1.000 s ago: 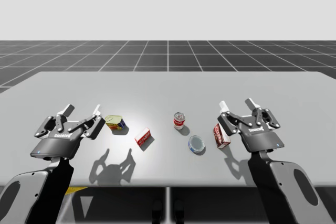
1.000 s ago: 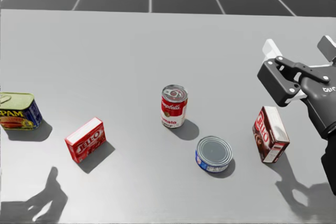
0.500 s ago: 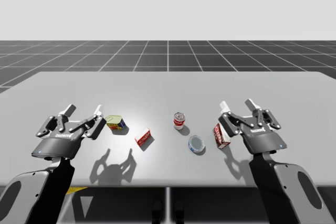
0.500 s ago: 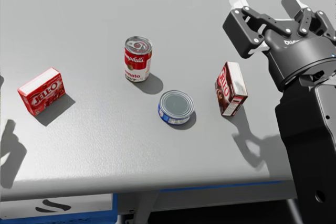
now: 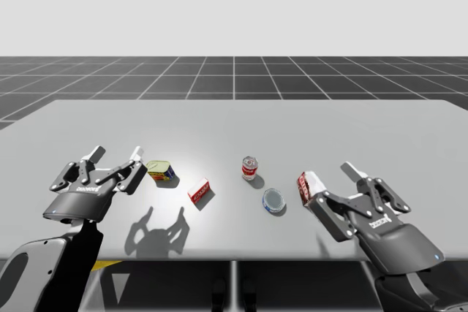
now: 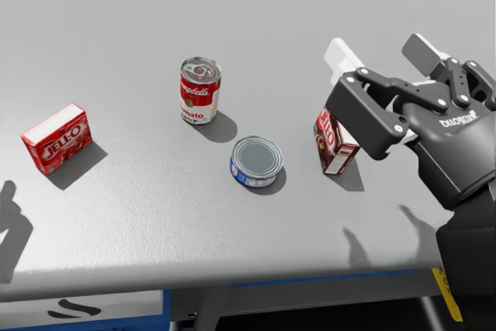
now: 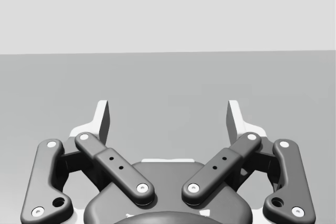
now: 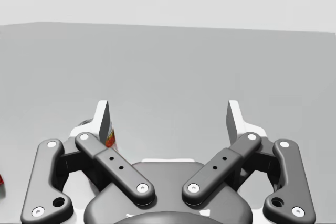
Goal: Grasp the tuna can and hold it up.
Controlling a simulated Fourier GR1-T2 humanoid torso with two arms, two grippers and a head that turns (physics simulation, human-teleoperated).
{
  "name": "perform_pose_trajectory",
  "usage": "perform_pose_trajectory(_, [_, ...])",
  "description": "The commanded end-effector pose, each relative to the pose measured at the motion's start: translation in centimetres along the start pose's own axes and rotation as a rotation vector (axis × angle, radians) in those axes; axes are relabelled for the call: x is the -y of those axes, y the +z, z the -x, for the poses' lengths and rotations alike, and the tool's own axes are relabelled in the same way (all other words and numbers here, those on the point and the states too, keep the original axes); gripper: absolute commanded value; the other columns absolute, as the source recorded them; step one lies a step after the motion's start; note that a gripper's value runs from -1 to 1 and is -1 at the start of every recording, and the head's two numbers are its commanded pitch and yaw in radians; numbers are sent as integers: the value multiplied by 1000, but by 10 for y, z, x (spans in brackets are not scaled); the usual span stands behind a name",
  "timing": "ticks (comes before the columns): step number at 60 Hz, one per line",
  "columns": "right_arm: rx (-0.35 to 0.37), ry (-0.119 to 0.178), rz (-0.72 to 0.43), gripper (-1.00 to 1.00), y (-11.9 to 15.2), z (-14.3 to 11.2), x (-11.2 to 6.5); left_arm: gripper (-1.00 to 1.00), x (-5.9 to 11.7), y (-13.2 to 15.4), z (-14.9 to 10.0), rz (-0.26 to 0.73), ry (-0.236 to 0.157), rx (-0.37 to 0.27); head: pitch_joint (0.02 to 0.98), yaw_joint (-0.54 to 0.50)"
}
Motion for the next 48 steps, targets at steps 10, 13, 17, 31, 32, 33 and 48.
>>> perform_pose_trajectory(10, [-109, 69, -133, -1000, 45, 32, -37, -1000, -1, 0, 1, 1, -9, 3, 914, -211])
perform_pose_trajectory(13, [-126, 71, -148, -1000, 49, 39, -43, -1000, -1, 0, 1, 2, -10, 4, 915, -213])
perform_pose_trajectory(17, [-145, 70, -162, -1000, 51, 48, -49, -1000, 0, 0, 2, 3, -11, 3, 915, -216])
perform_pose_trajectory(31, [-189, 68, -173, -1000, 38, 81, -56, -1000, 1, 0, 2, 4, -15, 2, 917, -219])
perform_pose_trajectory(32, [-190, 72, -172, -1000, 38, 82, -56, -1000, 1, 0, 2, 3, -15, 2, 917, -219])
perform_pose_trajectory(33, [-190, 75, -171, -1000, 37, 83, -56, -1000, 1, 0, 2, 3, -15, 2, 917, -219])
perform_pose_trajectory(48, [-215, 96, -124, -1000, 6, 110, -52, -1000, 1, 0, 3, 2, -16, 2, 916, -214])
